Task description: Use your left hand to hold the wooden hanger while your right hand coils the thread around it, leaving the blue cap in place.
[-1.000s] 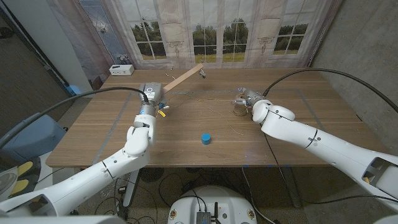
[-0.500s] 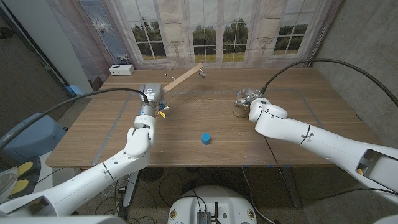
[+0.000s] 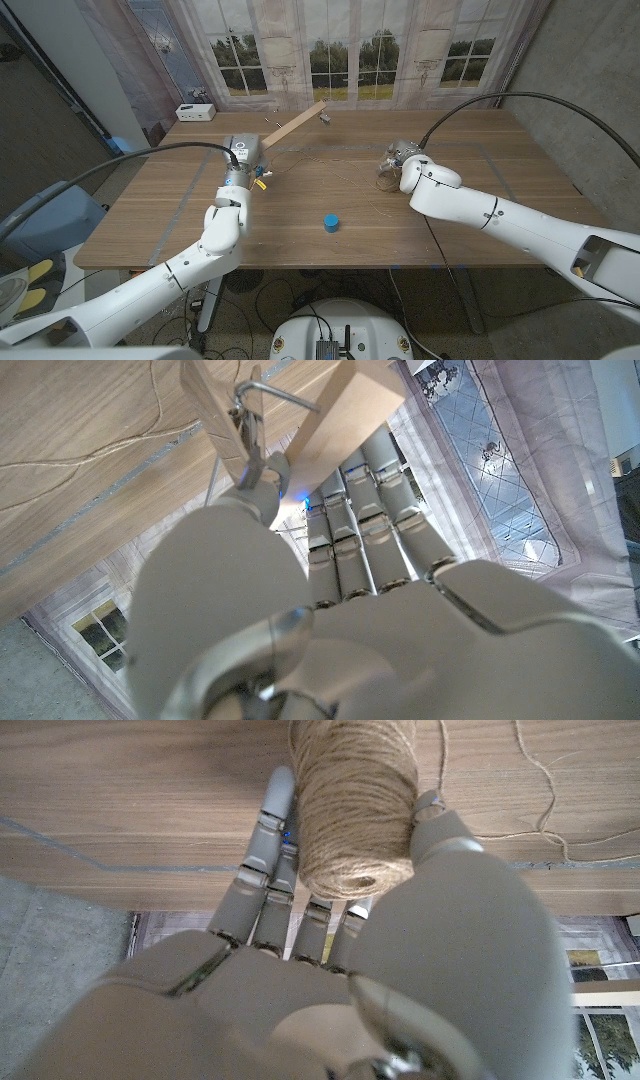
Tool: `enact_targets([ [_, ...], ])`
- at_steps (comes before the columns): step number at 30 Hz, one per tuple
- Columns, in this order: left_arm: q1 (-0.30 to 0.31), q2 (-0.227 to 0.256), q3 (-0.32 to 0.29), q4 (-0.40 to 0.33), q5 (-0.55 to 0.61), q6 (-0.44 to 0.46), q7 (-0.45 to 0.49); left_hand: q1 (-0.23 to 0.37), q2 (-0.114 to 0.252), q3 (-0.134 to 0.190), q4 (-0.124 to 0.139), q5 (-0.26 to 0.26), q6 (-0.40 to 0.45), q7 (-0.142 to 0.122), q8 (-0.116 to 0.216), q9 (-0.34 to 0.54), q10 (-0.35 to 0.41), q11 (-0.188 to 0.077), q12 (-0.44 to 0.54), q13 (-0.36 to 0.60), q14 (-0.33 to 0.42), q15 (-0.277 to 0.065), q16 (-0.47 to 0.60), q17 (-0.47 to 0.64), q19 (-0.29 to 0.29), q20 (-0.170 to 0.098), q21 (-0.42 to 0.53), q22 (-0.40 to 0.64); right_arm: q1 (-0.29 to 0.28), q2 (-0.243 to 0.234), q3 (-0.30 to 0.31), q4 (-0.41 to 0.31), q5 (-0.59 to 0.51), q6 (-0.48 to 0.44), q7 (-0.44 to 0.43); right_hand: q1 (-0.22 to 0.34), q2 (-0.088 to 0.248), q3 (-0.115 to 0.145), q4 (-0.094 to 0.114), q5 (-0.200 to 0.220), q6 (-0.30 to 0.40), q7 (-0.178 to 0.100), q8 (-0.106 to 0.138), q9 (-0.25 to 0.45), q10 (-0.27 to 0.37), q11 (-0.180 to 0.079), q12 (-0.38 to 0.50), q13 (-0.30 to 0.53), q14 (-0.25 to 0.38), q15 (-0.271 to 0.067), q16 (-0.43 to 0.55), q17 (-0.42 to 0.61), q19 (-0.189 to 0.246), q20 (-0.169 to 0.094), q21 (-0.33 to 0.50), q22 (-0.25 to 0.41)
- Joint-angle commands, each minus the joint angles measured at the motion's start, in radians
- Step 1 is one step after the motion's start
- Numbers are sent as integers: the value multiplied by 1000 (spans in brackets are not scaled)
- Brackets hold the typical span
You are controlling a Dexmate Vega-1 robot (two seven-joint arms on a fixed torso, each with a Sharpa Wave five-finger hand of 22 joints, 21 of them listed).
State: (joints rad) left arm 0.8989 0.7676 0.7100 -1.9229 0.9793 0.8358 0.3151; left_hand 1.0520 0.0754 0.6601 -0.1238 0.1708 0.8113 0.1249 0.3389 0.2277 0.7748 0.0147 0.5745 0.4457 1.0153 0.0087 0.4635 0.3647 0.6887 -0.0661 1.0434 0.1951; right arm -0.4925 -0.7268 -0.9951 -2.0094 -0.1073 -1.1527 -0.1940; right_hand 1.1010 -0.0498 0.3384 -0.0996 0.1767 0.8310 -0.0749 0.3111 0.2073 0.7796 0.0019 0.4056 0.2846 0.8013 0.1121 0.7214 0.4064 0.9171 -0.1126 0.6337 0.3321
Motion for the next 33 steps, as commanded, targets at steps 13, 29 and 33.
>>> enact_targets([
  [13,7,28,-15,-30,48,-43,0,100,104,11,9,7,77,-70,7,147,83,-90,3,185,183,-235,-8,10,-8,-80,17,-2,-464,11,415,121,75,966,-430,251,224,79,-47,-1,91,76,-9,4,76,23,17,27,269,-342,-26,246,-32,-81,53,15],
  [29,-8,37,-24,-34,101,-104,-23,98,103,13,8,7,79,-70,5,150,84,-90,-1,187,186,-235,-14,15,-12,-82,29,-5,-539,175,530,356,130,1553,-448,252,222,76,-42,2,98,82,-20,5,79,26,20,34,282,-343,-66,222,-46,-85,84,17],
  [33,-14,41,-27,-33,113,-123,-31,97,103,13,8,7,78,-72,3,150,83,-88,-3,188,188,-236,-15,17,-12,-82,33,-5,-543,210,550,397,173,1675,-397,253,222,75,-42,2,99,83,-22,6,81,28,20,34,287,-343,-69,223,-47,-85,90,17],
])
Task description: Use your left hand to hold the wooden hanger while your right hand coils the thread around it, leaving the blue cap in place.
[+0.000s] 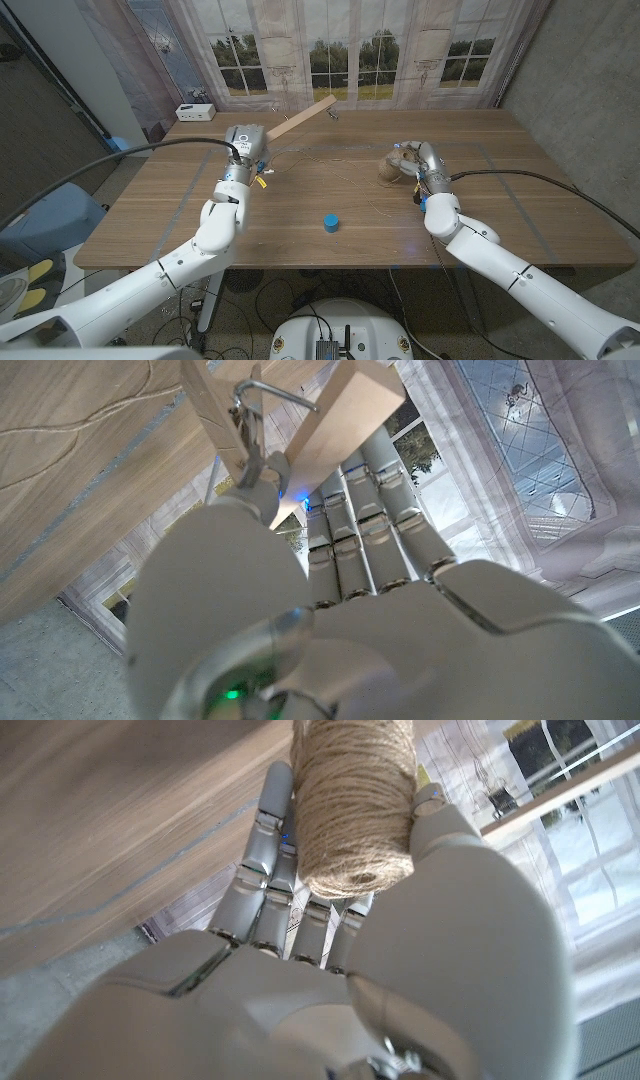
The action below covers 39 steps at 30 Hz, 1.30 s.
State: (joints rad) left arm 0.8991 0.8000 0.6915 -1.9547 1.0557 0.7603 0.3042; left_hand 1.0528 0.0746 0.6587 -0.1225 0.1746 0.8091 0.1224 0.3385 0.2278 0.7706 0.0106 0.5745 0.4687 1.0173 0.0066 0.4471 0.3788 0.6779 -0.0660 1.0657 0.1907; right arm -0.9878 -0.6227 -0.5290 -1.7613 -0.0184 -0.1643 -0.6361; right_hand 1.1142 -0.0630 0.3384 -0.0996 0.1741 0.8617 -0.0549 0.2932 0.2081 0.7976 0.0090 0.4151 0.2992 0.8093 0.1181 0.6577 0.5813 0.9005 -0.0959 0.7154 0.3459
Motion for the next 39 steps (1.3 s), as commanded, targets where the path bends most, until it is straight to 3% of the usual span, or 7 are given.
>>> enact_targets([
  [1,-16,10,-9,-1,41,-52,-23,96,104,15,6,3,80,-69,3,150,89,-83,-3,165,186,-234,1,3,-2,-82,11,-1,-49,114,89,157,97,713,59,240,235,75,-42,4,69,63,-4,5,64,21,11,19,280,-348,-6,48,-31,-102,10,3],
  [8,-23,24,-14,-8,80,-78,-50,96,103,16,6,3,81,-71,2,151,89,-86,-3,170,187,-234,-1,5,-3,-82,16,-2,-52,161,112,207,192,876,187,240,234,74,-42,4,71,65,-7,5,65,24,12,21,286,-348,-10,49,-34,-103,17,3],
  [13,-26,37,-19,-11,108,-103,-67,95,102,17,5,4,80,-72,1,152,89,-87,-5,171,188,-234,-4,7,-4,-84,20,-3,-53,181,128,211,250,932,271,241,233,74,-42,4,72,67,-9,6,67,26,13,23,289,-348,-13,50,-35,-102,24,4],
  [22,-39,64,-16,-16,185,-168,-95,92,101,17,6,3,84,-85,2,153,90,-95,-8,171,188,-234,-7,9,-7,-85,26,-3,-42,198,140,214,385,986,430,244,233,75,-43,4,72,67,-14,6,67,28,14,26,295,-348,-21,52,-40,-100,37,4],
  [39,-68,99,-35,-37,292,-340,-105,84,98,17,7,4,87,-89,1,155,90,-97,-14,175,190,-235,-15,14,-15,-95,36,-5,-27,202,145,187,522,996,624,247,233,75,-43,3,73,68,-22,7,69,27,15,30,303,-348,-32,56,-49,-101,57,4],
])
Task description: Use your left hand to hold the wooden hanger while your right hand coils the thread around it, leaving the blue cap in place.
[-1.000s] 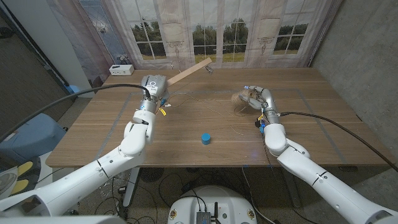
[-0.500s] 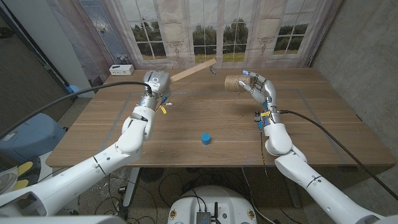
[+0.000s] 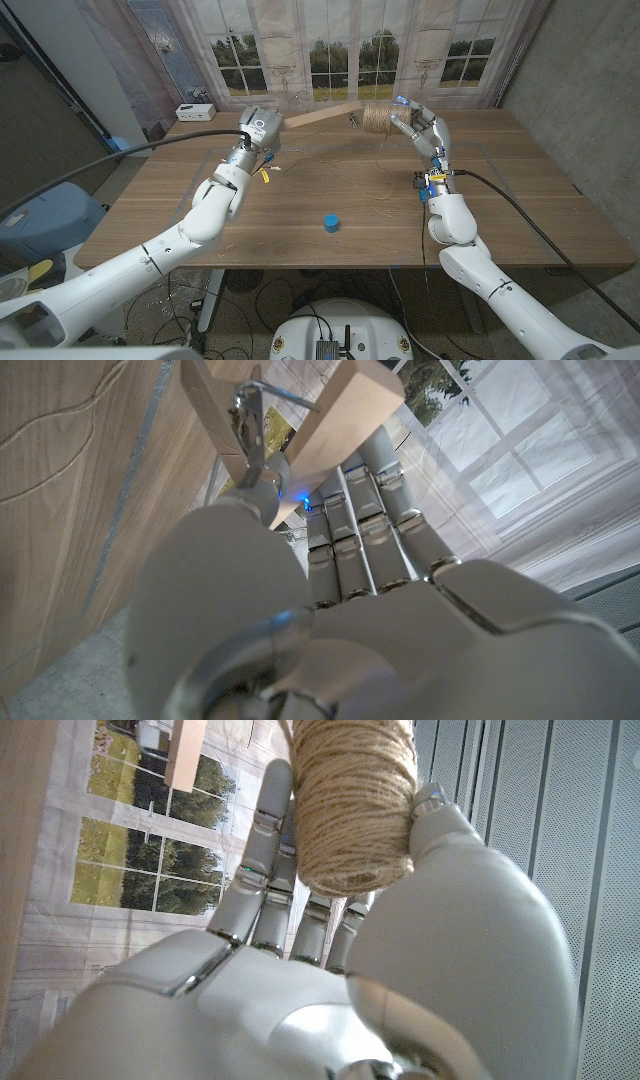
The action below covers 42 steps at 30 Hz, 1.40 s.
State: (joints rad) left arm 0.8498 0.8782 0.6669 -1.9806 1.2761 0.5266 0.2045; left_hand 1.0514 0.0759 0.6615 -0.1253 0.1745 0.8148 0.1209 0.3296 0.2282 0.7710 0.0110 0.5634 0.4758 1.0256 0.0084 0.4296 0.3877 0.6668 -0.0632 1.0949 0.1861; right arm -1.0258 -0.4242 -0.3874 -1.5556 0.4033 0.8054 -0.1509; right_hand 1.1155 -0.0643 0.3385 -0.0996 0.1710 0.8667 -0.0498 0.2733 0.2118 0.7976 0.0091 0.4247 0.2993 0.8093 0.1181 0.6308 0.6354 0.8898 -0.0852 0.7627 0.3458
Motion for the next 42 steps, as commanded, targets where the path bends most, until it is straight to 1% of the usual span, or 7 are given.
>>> enact_targets([
  [1,-20,22,-12,-12,77,-115,-4,85,96,14,10,4,80,-87,9,155,90,-98,-4,167,182,-237,2,5,-5,-98,7,0,13,1,3,-22,104,23,147,246,234,75,-43,6,68,63,-2,4,68,27,5,30,303,-348,-6,3,-40,-112,11,4],
  [7,-31,31,-18,-17,111,-166,-4,84,96,14,9,4,81,-90,9,156,90,-101,-5,170,183,-237,0,7,-8,-98,9,-1,37,-20,-12,-33,184,12,249,247,234,75,-43,5,70,63,-4,4,69,28,5,30,306,-348,-10,4,-43,-112,17,4],
  [17,-45,34,-19,-22,138,-250,21,80,95,15,9,5,84,-94,9,157,93,-104,-7,172,184,-237,-4,9,-9,-99,15,-2,59,-48,-9,-77,217,-61,302,247,234,75,-42,5,71,63,-8,5,71,29,6,33,309,-348,-16,7,-48,-113,29,3],
  [24,-49,30,-19,-23,141,-294,46,78,94,15,9,5,83,-96,9,158,95,-105,-10,173,185,-237,-7,10,-11,-101,18,-2,75,-59,-1,-108,219,-94,316,248,234,75,-42,5,71,63,-11,5,71,28,6,34,311,-348,-21,9,-51,-113,37,3],
  [27,-52,31,-22,-16,133,-317,87,77,94,15,10,5,84,-94,9,158,95,-103,-11,172,185,-237,-8,11,-13,-101,18,-3,90,-62,-2,-111,225,-105,332,248,233,75,-41,5,72,63,-13,6,72,28,6,35,313,-348,-24,10,-53,-114,43,2],
  [36,-33,31,-32,-17,116,-335,162,73,94,16,10,6,86,-99,9,158,95,-104,-13,176,186,-237,-11,13,-16,-101,21,-4,136,-75,6,-133,229,-170,335,248,233,74,-41,5,77,63,-15,6,73,29,6,37,315,-348,-29,13,-58,-114,52,1],
  [42,-14,36,-38,-21,112,-338,209,72,94,17,10,6,87,-97,8,158,93,-107,-15,178,186,-237,-14,13,-17,-101,23,-4,165,-64,10,-122,260,-198,344,249,232,74,-42,5,80,63,-16,7,74,29,7,38,316,-348,-32,14,-60,-114,58,0],
])
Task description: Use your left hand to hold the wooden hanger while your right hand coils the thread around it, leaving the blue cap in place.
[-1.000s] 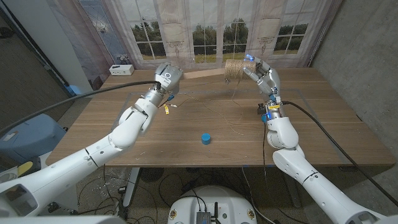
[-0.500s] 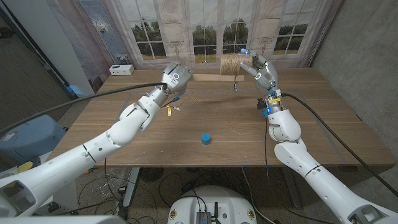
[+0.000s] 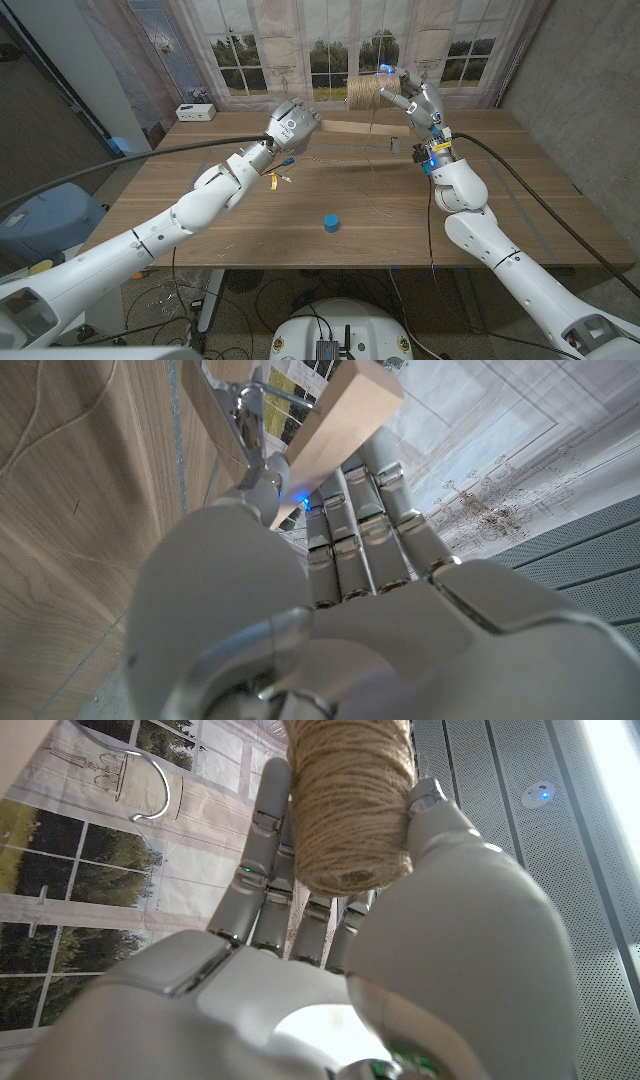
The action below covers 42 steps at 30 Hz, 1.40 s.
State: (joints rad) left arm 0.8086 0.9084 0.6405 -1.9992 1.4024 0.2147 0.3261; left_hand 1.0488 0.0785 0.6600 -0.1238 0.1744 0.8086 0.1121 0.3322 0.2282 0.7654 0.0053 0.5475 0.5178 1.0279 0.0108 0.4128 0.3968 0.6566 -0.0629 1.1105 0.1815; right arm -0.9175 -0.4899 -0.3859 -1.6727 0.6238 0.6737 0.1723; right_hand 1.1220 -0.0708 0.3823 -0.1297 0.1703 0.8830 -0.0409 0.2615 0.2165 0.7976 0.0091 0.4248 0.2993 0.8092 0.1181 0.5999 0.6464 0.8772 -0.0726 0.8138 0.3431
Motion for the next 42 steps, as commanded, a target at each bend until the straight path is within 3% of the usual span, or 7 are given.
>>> enact_targets([
  [1,30,6,-13,-3,-16,-27,95,74,91,19,8,6,92,-89,5,158,100,-103,0,136,185,-240,3,5,-7,-102,8,0,60,4,9,-2,47,-70,23,242,238,30,-11,5,64,55,-5,2,74,28,6,38,317,-348,-2,4,-48,-127,8,3],
  [21,91,29,-45,-22,-83,-66,207,69,90,23,6,7,93,-91,5,161,107,-100,-6,139,188,-240,-6,9,-11,-103,15,-1,134,45,44,58,125,-154,4,244,237,30,-12,5,69,58,-11,4,79,29,10,44,322,-348,-14,9,-57,-125,30,-1],
  [33,129,36,-66,-29,-88,-47,260,66,90,24,5,7,96,-90,4,160,107,-101,-9,143,191,-240,-11,11,-13,-103,19,-1,156,69,73,105,120,-189,-78,245,237,30,-12,5,72,58,-15,5,80,32,9,45,324,-348,-21,13,-62,-125,42,-4],
  [42,145,31,-77,-24,-88,-31,325,64,90,26,3,7,96,-90,3,161,110,-100,-11,144,194,-240,-12,15,-15,-104,22,-1,136,61,108,117,123,-230,-158,245,236,31,-12,5,72,60,-18,5,79,35,8,46,326,-347,-27,16,-68,-124,53,-7],
])
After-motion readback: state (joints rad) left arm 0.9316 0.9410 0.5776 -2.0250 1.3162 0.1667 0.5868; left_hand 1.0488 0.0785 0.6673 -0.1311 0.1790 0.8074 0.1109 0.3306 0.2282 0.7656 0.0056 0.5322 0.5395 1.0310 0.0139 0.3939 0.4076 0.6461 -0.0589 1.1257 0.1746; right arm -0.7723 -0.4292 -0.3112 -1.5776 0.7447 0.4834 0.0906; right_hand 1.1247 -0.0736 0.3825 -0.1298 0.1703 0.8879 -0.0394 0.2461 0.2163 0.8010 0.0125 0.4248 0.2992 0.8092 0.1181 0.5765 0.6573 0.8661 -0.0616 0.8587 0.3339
